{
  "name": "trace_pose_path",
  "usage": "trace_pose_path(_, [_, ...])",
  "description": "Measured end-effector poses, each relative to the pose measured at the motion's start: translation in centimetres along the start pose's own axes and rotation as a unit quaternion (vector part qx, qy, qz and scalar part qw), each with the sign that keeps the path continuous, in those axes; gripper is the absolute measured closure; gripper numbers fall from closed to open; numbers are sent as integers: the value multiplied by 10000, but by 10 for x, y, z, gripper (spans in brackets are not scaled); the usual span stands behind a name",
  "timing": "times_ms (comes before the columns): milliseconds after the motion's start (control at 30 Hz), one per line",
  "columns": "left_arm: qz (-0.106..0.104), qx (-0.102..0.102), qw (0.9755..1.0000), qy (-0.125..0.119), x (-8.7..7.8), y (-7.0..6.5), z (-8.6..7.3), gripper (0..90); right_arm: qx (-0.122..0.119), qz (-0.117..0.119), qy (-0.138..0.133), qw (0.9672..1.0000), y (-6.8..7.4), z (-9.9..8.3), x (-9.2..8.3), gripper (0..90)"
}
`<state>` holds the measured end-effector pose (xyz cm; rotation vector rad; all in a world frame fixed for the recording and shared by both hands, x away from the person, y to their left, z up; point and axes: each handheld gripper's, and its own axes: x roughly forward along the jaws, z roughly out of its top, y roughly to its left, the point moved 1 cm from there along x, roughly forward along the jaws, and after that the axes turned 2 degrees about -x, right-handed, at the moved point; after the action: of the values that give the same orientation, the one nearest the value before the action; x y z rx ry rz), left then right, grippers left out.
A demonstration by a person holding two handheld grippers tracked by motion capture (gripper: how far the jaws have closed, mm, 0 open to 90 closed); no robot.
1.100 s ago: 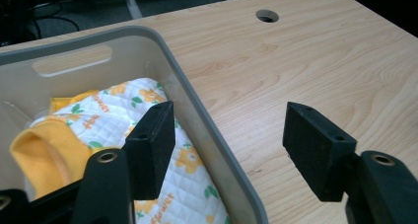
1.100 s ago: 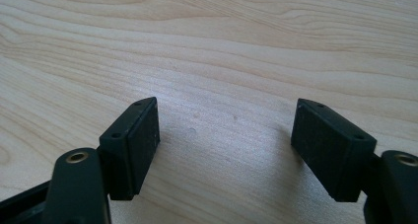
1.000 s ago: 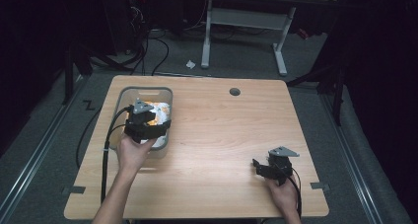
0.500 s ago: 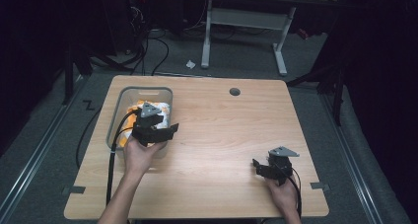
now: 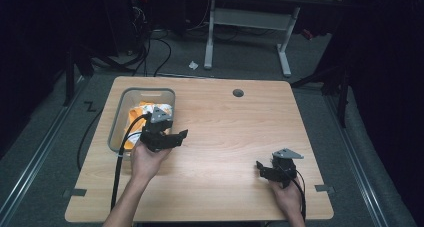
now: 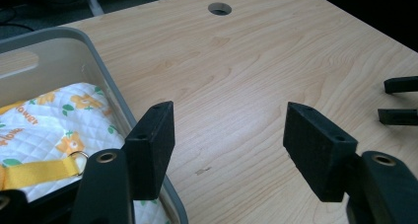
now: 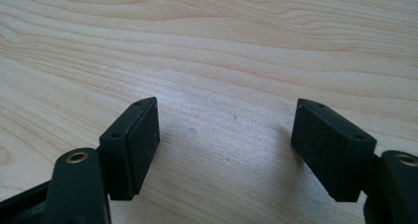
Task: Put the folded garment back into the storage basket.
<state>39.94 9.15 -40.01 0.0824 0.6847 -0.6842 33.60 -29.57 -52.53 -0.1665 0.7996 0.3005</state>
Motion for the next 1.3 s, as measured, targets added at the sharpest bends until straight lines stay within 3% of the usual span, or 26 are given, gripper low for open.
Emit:
trace_pose_path(500, [-224, 51, 9997, -8, 6, -18, -5, 367, -1, -2, -1, 10000, 0, 0, 0, 269])
trace_pose_path(833, [-312, 97, 9994, 136, 12, -25, -12, 365, -2, -1, 0, 10000, 0, 0, 0, 269])
trace_pose_path(1300, [-452, -17, 9987, 217, 20, -33, -27, 364, -2, 0, 0, 10000, 0, 0, 0, 269])
